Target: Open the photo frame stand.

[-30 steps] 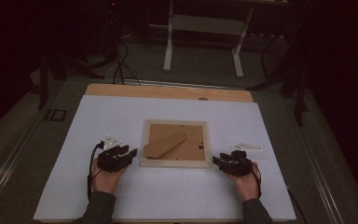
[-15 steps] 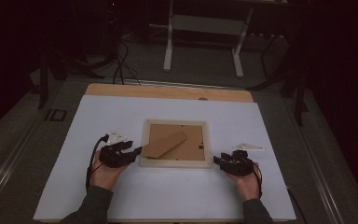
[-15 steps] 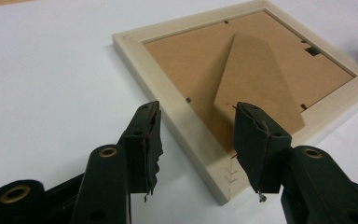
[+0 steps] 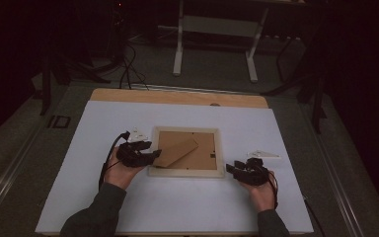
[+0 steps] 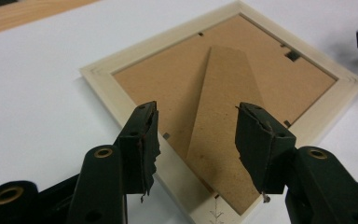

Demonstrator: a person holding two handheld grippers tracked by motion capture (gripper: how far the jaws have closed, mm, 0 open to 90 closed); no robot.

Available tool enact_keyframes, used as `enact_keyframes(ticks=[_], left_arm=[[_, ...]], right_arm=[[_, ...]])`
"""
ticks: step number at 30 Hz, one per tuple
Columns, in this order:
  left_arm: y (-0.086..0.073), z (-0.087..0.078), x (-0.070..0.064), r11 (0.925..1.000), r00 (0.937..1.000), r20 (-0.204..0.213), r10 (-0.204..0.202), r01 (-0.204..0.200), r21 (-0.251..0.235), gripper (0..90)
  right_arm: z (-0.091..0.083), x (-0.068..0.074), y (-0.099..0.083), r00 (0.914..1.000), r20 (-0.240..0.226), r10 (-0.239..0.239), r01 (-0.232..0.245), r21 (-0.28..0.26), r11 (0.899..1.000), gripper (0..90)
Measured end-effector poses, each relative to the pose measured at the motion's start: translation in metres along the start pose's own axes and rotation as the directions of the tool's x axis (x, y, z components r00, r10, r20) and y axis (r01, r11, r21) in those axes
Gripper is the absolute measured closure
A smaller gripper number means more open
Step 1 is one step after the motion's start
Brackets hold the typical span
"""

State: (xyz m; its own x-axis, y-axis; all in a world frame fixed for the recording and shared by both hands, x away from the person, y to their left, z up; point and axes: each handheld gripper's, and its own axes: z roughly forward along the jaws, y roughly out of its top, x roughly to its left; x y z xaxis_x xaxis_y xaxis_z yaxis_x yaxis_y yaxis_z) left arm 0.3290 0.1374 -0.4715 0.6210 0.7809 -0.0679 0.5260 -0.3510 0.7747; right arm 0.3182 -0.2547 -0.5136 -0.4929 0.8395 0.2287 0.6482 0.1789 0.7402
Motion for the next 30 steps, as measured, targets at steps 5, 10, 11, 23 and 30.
enact_keyframes(ticks=[5,10,11,23,30], left_arm=[[0.003,0.006,0.002,0.9994,0.999,0.041,0.017,-0.018,0.03,49.6],[0.008,0.012,0.0,0.9978,0.9981,0.055,0.028,-0.031,0.059,47.2],[0.009,0.013,0.0,0.9972,0.9979,0.055,0.034,-0.037,0.065,46.8],[0.025,0.025,0.0,0.9943,0.9951,0.097,0.019,-0.029,0.103,48.8],[0.035,0.037,0.001,0.9896,0.9938,0.111,-0.004,-0.012,0.143,44.3]], right_arm=[[-0.001,-0.002,0.0,0.9999,0.002,0.011,-0.011,-0.006,1.0,54.2],[-0.001,-0.001,0.0,0.9999,0.002,0.01,-0.01,-0.004,1.0,54.2],[-0.001,-0.001,0.0,1.0,0.002,0.008,-0.008,-0.004,1.0,54.2],[0.0,-0.001,0.0,1.0,0.001,0.006,-0.006,0.0,1.0,54.2],[-0.001,-0.002,0.0,1.0,0.0,0.009,-0.009,-0.002,1.0,54.1]])
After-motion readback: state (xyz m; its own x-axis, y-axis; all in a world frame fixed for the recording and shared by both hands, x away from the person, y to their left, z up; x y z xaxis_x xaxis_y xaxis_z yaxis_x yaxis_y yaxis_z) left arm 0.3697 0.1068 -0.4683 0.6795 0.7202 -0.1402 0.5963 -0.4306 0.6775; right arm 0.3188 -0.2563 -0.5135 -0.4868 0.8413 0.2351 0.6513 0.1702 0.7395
